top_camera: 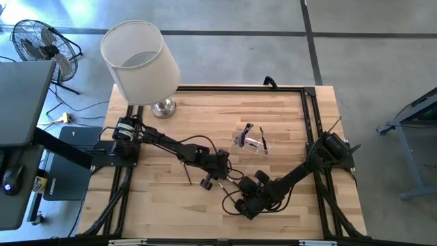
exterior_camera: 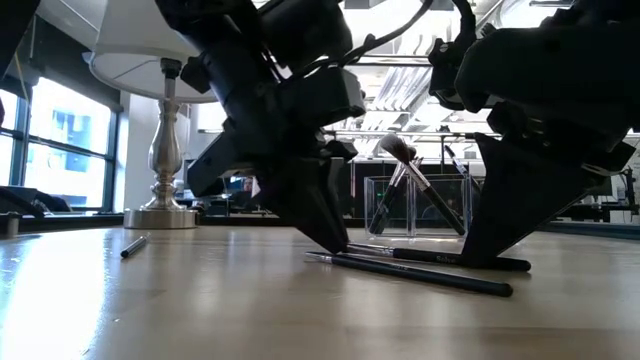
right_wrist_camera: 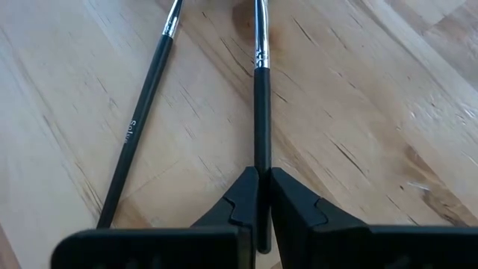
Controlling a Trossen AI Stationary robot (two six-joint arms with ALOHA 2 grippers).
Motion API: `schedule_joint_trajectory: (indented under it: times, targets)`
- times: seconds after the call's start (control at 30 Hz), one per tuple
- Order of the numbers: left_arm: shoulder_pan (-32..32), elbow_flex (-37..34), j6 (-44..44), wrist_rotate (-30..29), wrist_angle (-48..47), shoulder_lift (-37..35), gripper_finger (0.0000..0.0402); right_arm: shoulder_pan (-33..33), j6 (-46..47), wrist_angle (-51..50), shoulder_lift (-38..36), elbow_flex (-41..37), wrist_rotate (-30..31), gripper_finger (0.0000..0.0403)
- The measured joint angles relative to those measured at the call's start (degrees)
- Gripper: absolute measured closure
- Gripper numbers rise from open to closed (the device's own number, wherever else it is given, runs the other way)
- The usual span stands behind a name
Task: Put items in baskets/containers
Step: Put the black eyeshadow brush into the transparent organizer
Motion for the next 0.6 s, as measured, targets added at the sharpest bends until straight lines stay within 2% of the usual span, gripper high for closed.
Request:
schedule_joint_trajectory:
  times: [0.1,0.4,0.6]
  targets:
    - [0.0,0.0,0.0,1.7,-0.9,0.0,0.0396,0.0,0.0,0.2,0.0,0.0,0.0,0.038]
    - [0.0,0.1,-3.5,0.8,-1.5,0.5,0.0399,0.0,-0.5,-0.4,-0.1,1.0,0.1,0.0375]
    - [0.0,0.2,-4.8,1.2,-1.9,0.6,0.04,-0.1,-2.4,-4.2,-5.1,1.9,1.6,0.0338]
